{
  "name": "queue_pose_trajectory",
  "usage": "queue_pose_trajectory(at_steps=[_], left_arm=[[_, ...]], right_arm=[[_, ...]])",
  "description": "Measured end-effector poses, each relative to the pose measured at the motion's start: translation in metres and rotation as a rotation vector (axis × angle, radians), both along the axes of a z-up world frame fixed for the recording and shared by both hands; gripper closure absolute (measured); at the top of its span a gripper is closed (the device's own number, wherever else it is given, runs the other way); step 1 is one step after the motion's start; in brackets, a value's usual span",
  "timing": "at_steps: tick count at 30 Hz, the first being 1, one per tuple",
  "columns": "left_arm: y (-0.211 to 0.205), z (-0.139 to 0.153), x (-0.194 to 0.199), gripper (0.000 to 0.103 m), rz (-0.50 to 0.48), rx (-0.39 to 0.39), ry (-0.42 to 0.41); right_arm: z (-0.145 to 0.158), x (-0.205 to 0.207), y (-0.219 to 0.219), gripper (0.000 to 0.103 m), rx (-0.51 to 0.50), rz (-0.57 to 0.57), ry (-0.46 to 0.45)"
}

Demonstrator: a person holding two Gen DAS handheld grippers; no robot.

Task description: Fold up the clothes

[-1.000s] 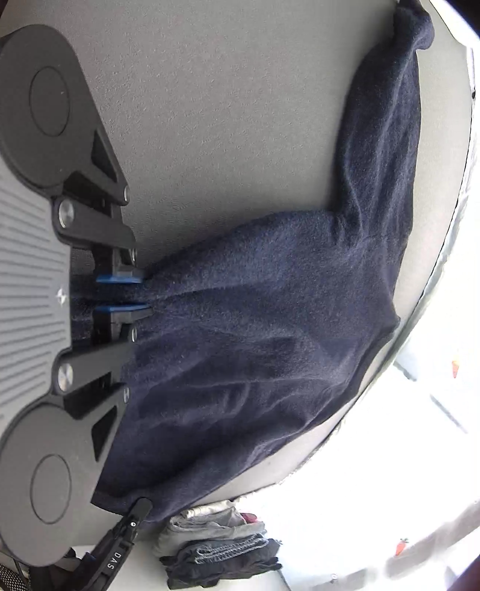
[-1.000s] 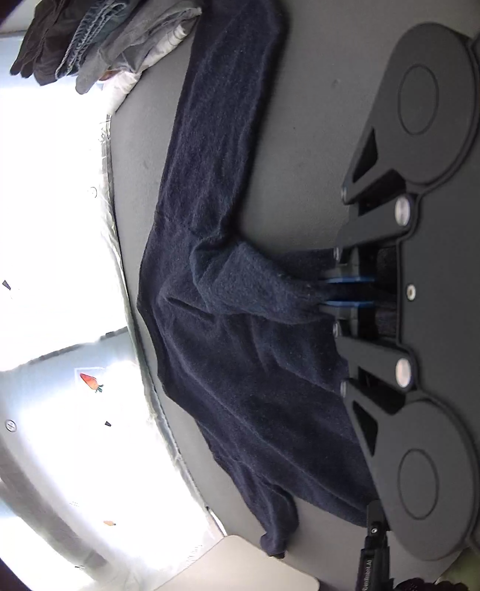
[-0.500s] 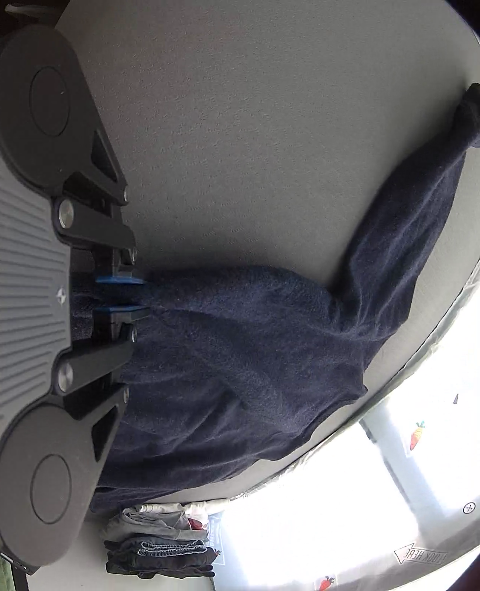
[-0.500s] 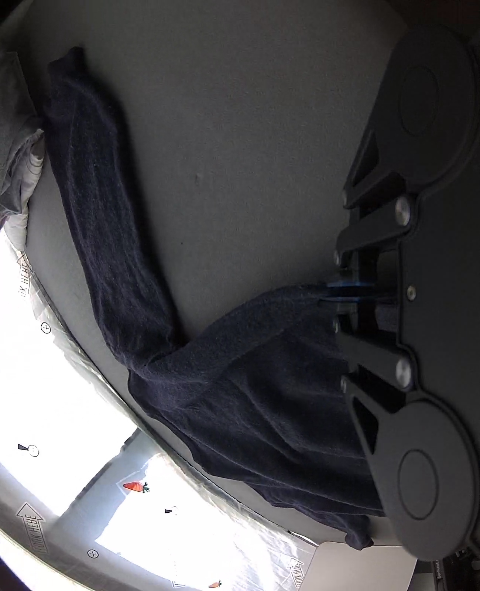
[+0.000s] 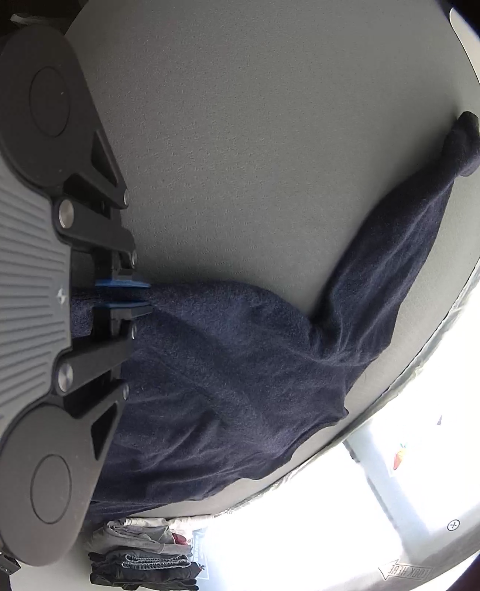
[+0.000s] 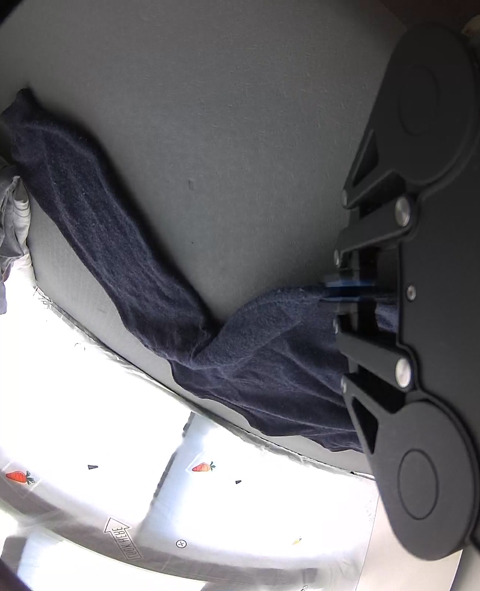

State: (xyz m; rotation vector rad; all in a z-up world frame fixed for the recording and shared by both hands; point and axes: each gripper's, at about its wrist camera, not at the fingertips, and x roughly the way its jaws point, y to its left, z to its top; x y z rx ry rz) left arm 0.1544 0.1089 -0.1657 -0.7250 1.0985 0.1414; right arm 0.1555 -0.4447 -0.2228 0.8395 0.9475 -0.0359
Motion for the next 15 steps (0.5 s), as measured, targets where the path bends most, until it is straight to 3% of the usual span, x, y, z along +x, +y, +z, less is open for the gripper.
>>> queue_pose_trajectory(at_steps=[2,4,7,11,15], left_arm=[[0.001,-0.014,-0.001,0.091,0.003,0.046,0.086],[0.003,-0.011,-0.003,0.085,0.017,0.047,0.058],[0.002,0.004,0.002,0.075,0.009,0.129,0.026],[-0.01,0.019,0.023,0.064,-0.035,0.241,0.025],[-0.04,0.028,0.051,0.054,-0.116,0.222,-0.031]], right_arm=[[-0.008,0.006,0.007,0.094,-0.078,0.043,0.047],[-0.004,0.006,0.01,0.092,-0.109,0.046,0.035],[0.002,0.005,0.011,0.062,-0.151,0.025,0.007],[0.009,0.006,0.004,0.059,-0.216,-0.03,0.025],[0.019,-0.001,-0.011,0.055,-0.325,-0.114,0.006]])
